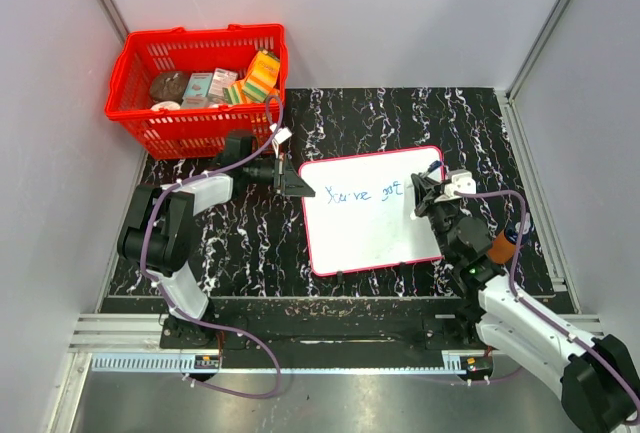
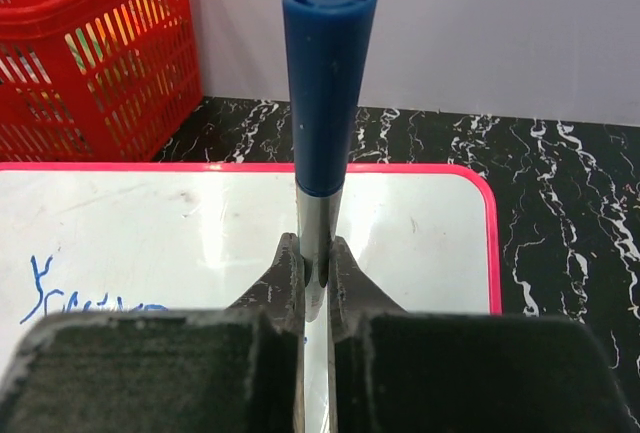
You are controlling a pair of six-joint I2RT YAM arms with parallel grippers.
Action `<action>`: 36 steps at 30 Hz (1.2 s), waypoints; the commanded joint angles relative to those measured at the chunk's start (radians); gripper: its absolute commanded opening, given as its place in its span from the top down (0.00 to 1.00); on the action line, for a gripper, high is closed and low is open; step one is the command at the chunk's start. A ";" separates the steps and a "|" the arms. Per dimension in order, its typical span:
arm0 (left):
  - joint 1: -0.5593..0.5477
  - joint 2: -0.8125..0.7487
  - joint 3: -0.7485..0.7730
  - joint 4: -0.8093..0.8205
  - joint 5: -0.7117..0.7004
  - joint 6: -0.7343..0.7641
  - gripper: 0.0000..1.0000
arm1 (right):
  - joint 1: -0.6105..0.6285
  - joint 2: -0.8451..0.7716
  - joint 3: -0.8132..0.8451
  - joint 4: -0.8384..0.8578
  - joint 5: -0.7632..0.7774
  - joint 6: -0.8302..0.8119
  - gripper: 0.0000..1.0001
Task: Write a sentence on the whiteboard
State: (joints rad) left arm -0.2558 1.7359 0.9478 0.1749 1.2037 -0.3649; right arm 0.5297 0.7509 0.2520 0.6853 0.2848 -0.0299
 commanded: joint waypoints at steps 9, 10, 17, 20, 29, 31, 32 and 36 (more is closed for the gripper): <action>-0.030 -0.006 -0.003 -0.020 -0.141 0.173 1.00 | -0.004 0.085 0.029 0.069 0.103 -0.056 1.00; -0.030 -0.006 -0.004 -0.021 -0.141 0.175 1.00 | -0.005 0.103 0.033 0.071 0.093 -0.059 1.00; -0.031 -0.002 0.000 -0.026 -0.141 0.178 1.00 | -0.005 0.171 0.044 0.131 0.070 -0.051 1.00; -0.031 -0.003 0.002 -0.031 -0.141 0.181 1.00 | -0.005 0.171 0.044 0.140 0.060 -0.051 1.00; -0.034 0.001 0.003 -0.034 -0.142 0.184 1.00 | -0.005 0.186 0.056 0.154 0.056 -0.054 1.00; -0.036 0.001 0.002 -0.034 -0.144 0.184 1.00 | -0.004 0.192 0.056 0.158 0.051 -0.051 1.00; -0.036 0.001 0.002 -0.035 -0.144 0.185 1.00 | -0.005 0.196 0.056 0.158 0.050 -0.051 1.00; -0.036 -0.001 0.003 -0.040 -0.145 0.188 1.00 | -0.005 0.214 0.059 0.163 0.056 -0.050 1.00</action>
State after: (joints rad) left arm -0.2661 1.7355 0.9531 0.1509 1.1999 -0.3511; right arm 0.5293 0.9482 0.2710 0.7952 0.3466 -0.0723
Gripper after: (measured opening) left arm 0.094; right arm 0.060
